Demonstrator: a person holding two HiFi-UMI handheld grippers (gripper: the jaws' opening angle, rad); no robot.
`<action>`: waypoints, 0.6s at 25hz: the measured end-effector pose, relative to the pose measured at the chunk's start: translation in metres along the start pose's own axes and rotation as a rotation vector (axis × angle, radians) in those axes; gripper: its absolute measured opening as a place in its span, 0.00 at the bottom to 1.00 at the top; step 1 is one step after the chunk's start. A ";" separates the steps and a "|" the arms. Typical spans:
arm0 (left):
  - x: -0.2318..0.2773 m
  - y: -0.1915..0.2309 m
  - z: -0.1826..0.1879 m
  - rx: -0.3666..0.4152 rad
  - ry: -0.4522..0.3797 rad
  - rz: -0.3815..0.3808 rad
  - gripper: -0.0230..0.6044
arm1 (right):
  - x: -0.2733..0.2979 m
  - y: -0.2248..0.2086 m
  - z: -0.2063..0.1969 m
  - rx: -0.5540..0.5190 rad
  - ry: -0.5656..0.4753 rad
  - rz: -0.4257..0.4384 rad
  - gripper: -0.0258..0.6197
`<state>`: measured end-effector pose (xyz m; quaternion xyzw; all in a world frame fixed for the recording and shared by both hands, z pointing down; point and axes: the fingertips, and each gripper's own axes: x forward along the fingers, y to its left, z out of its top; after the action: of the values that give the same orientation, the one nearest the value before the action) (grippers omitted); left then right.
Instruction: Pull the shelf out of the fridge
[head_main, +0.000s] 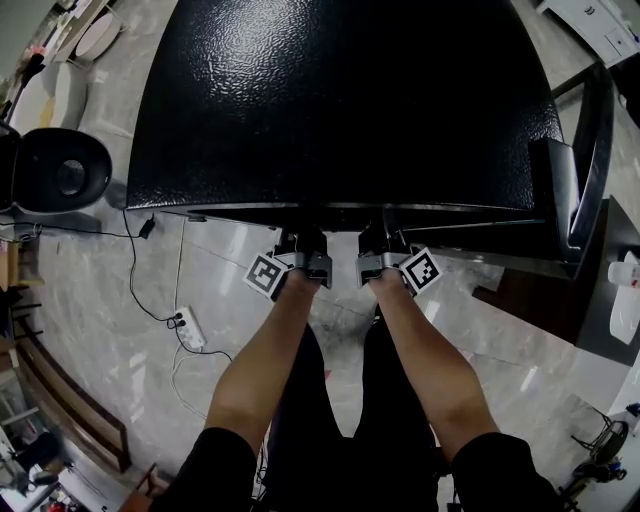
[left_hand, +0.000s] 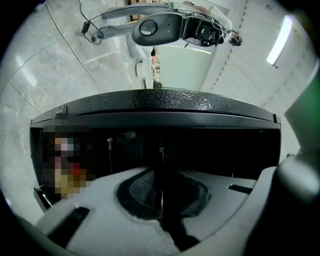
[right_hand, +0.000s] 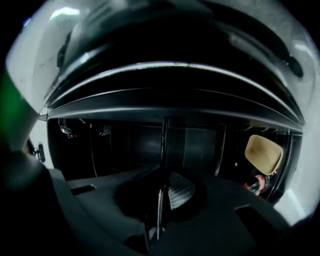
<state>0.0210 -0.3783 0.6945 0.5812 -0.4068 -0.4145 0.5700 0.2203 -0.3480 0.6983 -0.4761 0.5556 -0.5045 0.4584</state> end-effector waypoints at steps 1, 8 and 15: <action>-0.001 0.000 0.000 0.000 0.000 0.000 0.08 | -0.001 0.000 0.000 0.000 0.001 0.000 0.09; -0.014 -0.001 -0.004 -0.013 -0.005 -0.001 0.08 | -0.015 -0.001 -0.003 0.018 -0.012 0.005 0.09; -0.025 -0.003 -0.004 -0.030 -0.023 -0.007 0.08 | -0.022 0.001 -0.007 0.018 0.000 0.010 0.09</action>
<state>0.0169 -0.3537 0.6918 0.5690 -0.4051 -0.4292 0.5726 0.2162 -0.3252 0.6980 -0.4691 0.5535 -0.5071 0.4652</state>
